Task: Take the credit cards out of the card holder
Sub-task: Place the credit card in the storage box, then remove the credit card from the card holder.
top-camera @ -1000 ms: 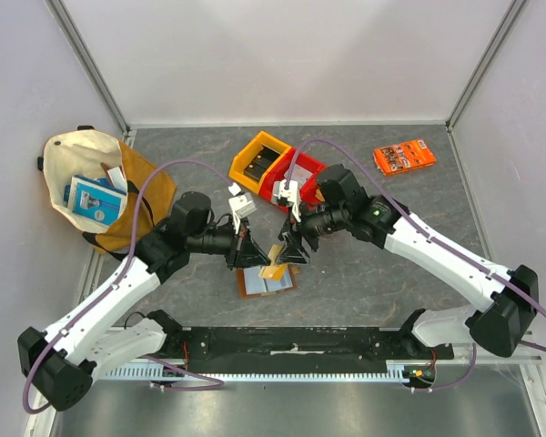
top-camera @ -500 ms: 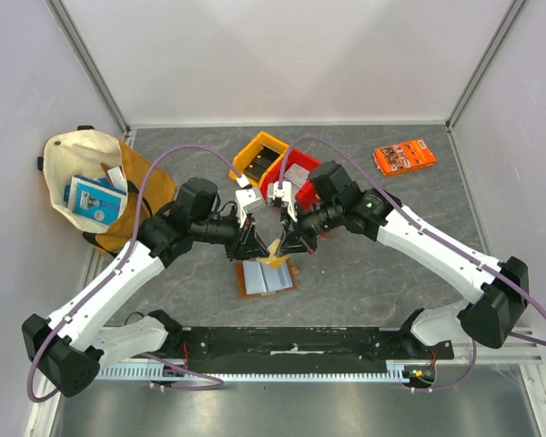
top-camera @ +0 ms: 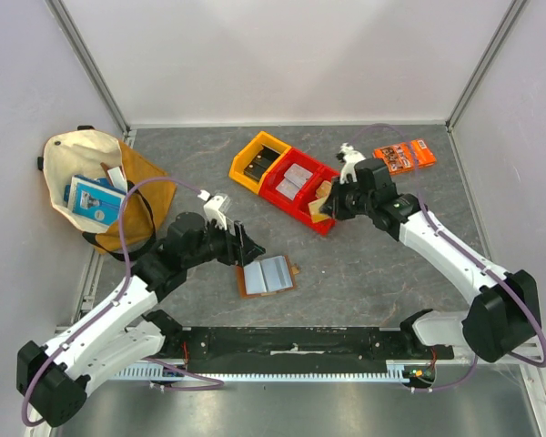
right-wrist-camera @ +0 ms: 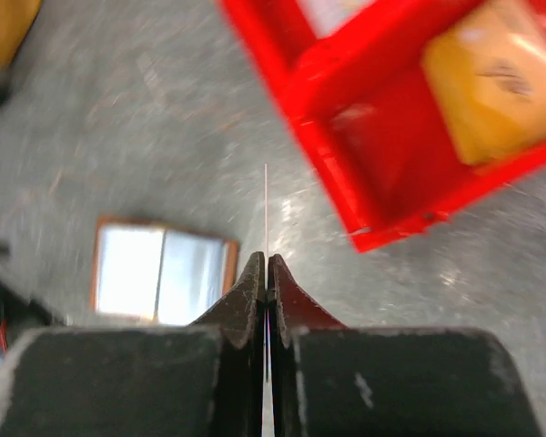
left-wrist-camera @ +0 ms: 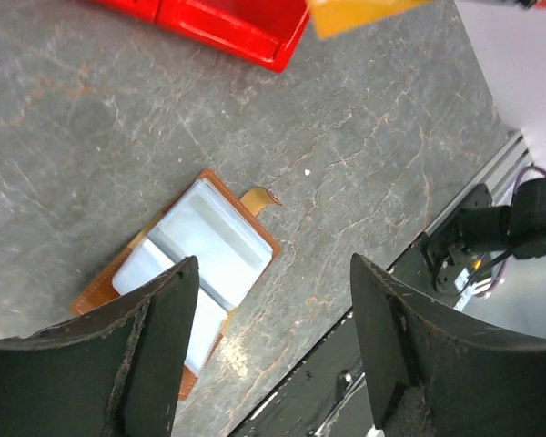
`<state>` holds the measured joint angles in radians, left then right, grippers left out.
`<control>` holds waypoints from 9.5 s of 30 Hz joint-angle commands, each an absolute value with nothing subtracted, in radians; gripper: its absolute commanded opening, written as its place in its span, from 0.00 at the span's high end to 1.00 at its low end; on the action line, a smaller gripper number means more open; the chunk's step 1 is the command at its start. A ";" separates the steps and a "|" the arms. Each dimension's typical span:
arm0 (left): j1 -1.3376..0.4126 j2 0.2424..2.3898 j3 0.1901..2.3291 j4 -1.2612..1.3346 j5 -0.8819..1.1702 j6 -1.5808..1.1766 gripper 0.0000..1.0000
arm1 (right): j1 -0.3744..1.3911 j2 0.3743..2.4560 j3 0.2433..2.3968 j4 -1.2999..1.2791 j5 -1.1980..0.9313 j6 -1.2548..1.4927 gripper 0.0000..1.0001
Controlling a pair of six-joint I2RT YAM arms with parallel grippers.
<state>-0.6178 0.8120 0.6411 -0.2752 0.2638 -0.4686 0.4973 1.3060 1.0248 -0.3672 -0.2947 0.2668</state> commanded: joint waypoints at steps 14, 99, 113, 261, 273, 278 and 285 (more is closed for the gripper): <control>-0.670 0.966 0.537 -0.021 0.270 -0.670 0.38 | 0.330 1.614 1.195 -0.255 0.078 0.750 1.00; -0.687 1.144 0.360 -0.094 0.057 -0.788 0.89 | 0.833 1.689 0.922 -0.009 -0.235 0.419 0.62; -0.687 1.147 0.357 -0.081 0.069 -0.787 0.90 | 0.841 1.709 0.939 -0.009 -0.256 0.422 0.71; -0.696 0.996 0.342 -0.282 -0.038 -0.908 0.98 | 0.795 1.896 0.845 0.310 -0.543 0.643 1.00; -0.696 1.068 0.365 -0.302 -0.017 -0.874 0.98 | 0.795 1.878 0.851 0.256 -0.503 0.614 1.00; -0.704 1.118 0.380 -0.301 -0.009 -0.867 0.98 | 0.792 1.868 0.859 0.221 -0.480 0.598 1.00; -0.712 1.155 0.388 -0.298 -0.008 -0.864 0.98 | 0.762 1.841 0.858 0.146 -0.440 0.568 1.00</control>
<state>-0.7025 1.1210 0.4065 -0.2211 0.0029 -0.9165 0.7887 1.8679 0.8635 0.2455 -0.5209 0.6262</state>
